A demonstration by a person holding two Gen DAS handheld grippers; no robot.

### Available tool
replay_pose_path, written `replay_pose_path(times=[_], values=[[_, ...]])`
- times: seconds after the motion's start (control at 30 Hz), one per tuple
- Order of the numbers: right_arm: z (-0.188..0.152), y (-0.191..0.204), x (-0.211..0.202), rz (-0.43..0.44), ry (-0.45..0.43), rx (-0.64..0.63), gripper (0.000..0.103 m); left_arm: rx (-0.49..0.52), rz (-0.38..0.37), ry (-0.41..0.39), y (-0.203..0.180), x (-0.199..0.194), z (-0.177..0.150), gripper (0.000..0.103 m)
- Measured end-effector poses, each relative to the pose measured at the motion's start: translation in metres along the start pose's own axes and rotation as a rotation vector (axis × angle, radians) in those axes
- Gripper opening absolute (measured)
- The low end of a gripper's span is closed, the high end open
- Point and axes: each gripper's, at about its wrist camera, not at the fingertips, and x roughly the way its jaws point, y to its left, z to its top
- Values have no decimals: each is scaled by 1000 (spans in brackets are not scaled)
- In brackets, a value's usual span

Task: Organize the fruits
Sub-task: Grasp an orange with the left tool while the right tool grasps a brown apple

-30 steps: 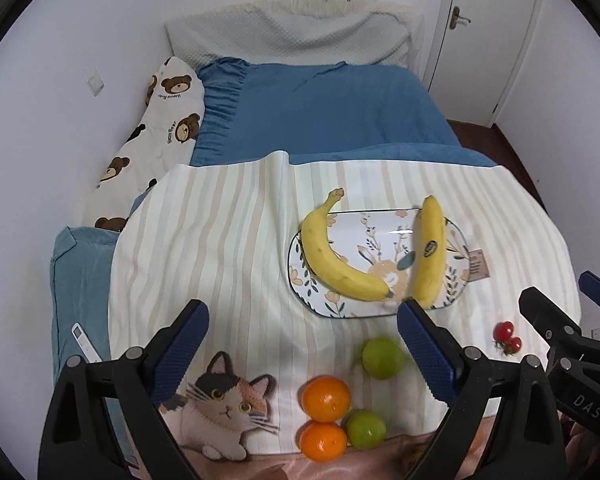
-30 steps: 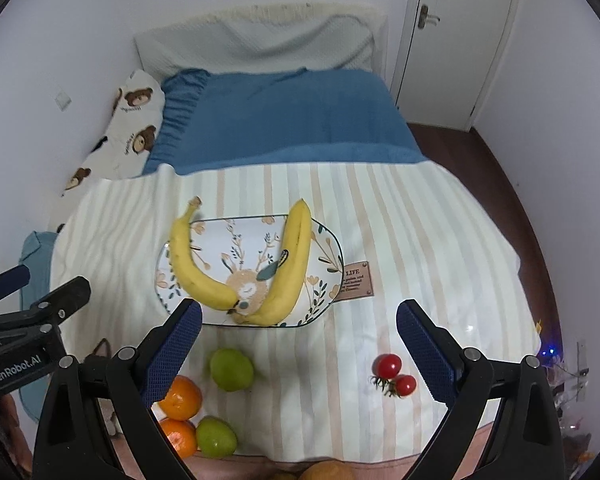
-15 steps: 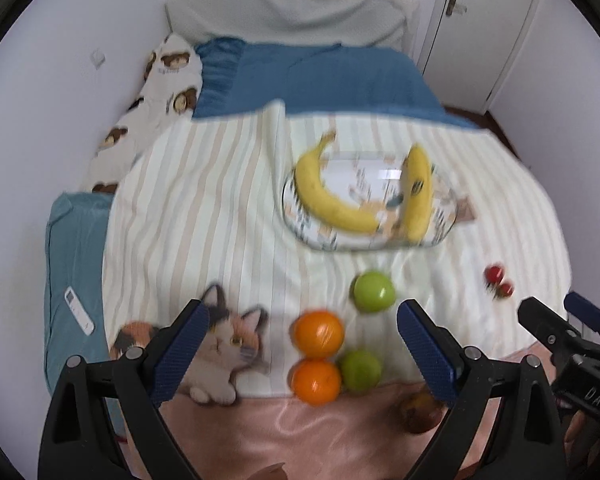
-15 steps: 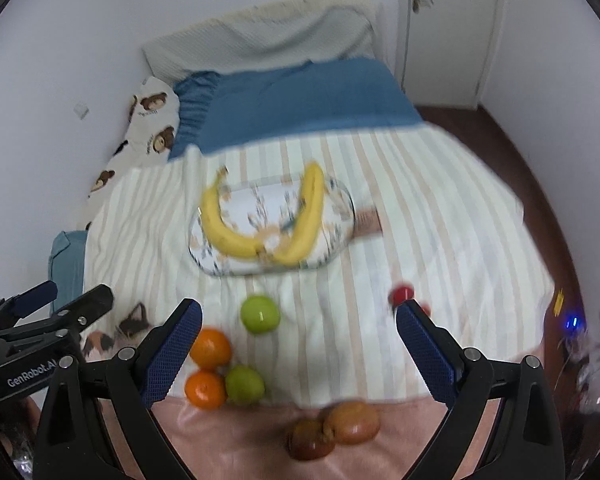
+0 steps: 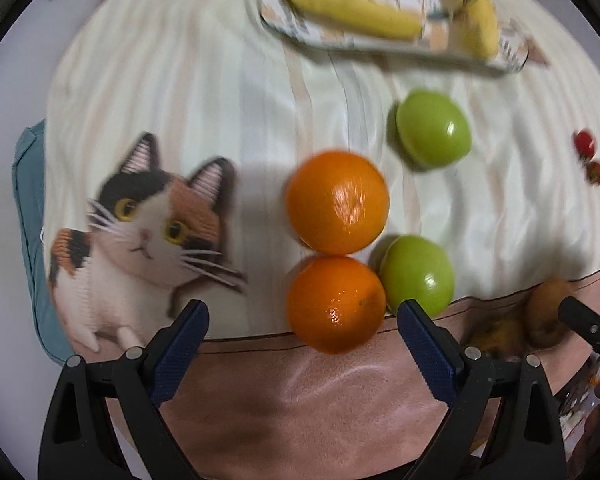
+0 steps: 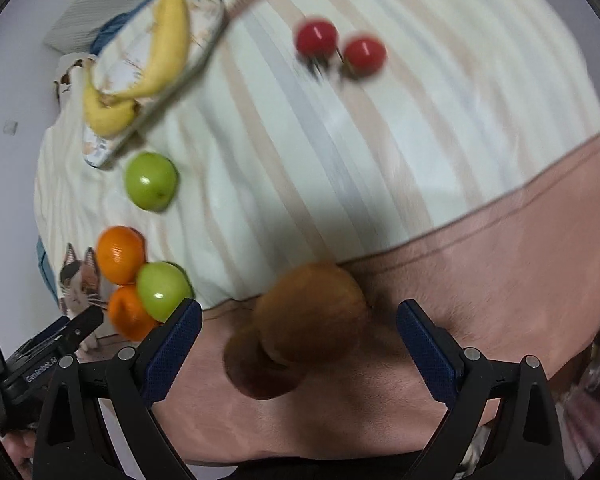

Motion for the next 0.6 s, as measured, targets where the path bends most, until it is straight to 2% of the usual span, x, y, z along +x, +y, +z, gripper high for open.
replay_pose_path(times=[0.13,0.33,0.37,0.43,0.5,0.53,0.6], values=[[-3,-3,19,4,37,21,100,31,8,45,-11,23,2,96],[-3,3,38,-7,80,23,100,36,1,37,-14,27,4,96],[-3,5,40,-8,81,23,99,42,3,33,-14,26,6,94],[-3,7,43,-14,75,19,95,60,-2,22,-16,25,5,82],[-3,9,45,-28,72,10,87,70,-23,17,-21,23,7,61],[-4,10,45,-50,68,1,82,83,-31,14,-26,21,6,56],[-5,9,45,-63,62,-6,73,108,0,2,-36,18,3,56]])
